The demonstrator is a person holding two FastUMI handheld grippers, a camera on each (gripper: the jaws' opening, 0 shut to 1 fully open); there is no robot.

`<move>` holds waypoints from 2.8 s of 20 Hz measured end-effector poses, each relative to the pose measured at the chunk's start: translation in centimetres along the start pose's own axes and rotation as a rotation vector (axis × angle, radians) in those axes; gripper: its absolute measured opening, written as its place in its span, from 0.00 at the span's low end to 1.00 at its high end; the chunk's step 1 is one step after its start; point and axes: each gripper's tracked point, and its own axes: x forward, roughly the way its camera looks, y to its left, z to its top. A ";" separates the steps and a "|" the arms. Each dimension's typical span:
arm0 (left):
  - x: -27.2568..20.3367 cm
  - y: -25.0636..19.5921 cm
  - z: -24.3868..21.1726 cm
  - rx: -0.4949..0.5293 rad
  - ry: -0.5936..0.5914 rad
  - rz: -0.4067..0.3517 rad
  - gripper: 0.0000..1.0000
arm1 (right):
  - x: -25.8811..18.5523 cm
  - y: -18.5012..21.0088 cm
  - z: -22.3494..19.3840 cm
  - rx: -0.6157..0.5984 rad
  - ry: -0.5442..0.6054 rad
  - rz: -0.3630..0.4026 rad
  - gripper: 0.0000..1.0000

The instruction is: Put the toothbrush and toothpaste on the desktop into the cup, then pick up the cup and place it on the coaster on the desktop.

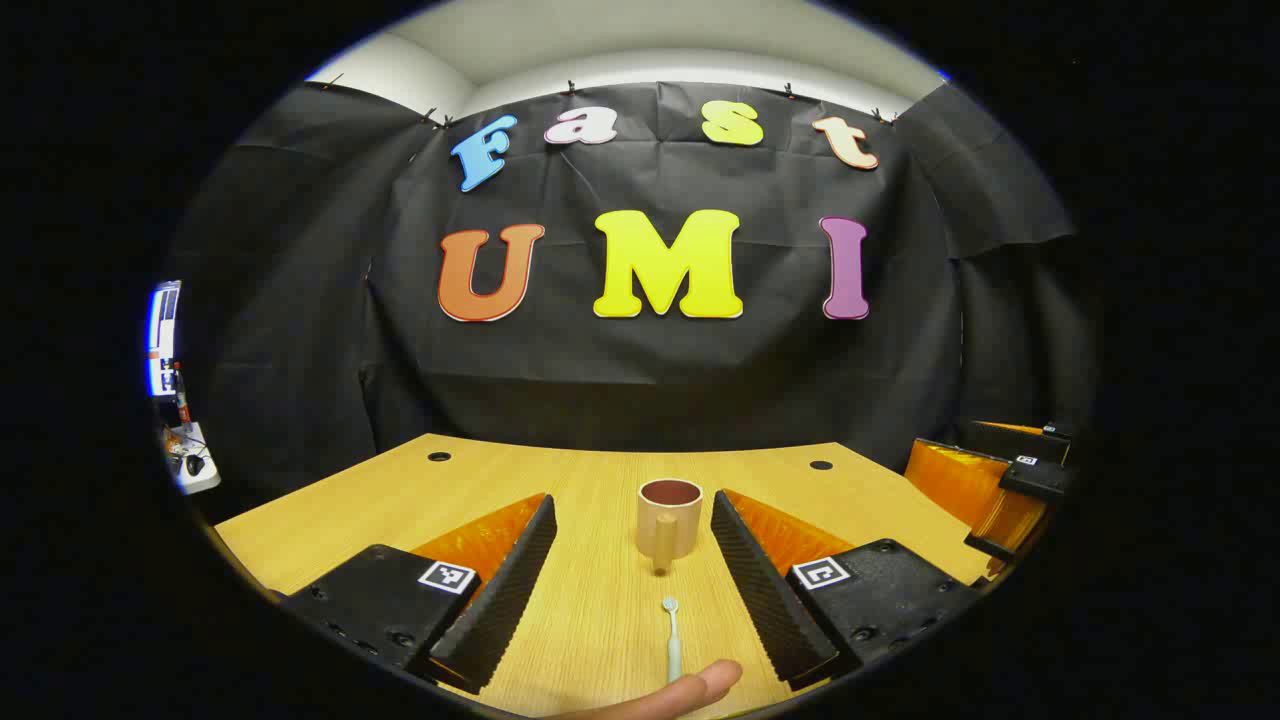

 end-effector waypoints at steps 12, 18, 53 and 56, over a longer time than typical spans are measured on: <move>0.1 -1.5 -0.9 0.056 0.005 -0.024 0.99 | -0.2 -2.2 1.0 -0.023 -0.047 -0.046 0.94; 0.0 -1.7 -1.1 0.072 0.011 -0.027 0.99 | -0.6 -1.6 1.2 -0.054 -0.059 -0.039 0.94; 1.4 -3.5 -19.5 0.000 0.655 -0.097 0.11 | 1.5 -2.1 -4.3 -0.010 0.145 -0.012 0.95; 1.4 -3.4 -18.7 -0.008 0.616 -0.100 0.10 | 1.8 -1.9 -4.9 -0.016 0.160 -0.009 0.95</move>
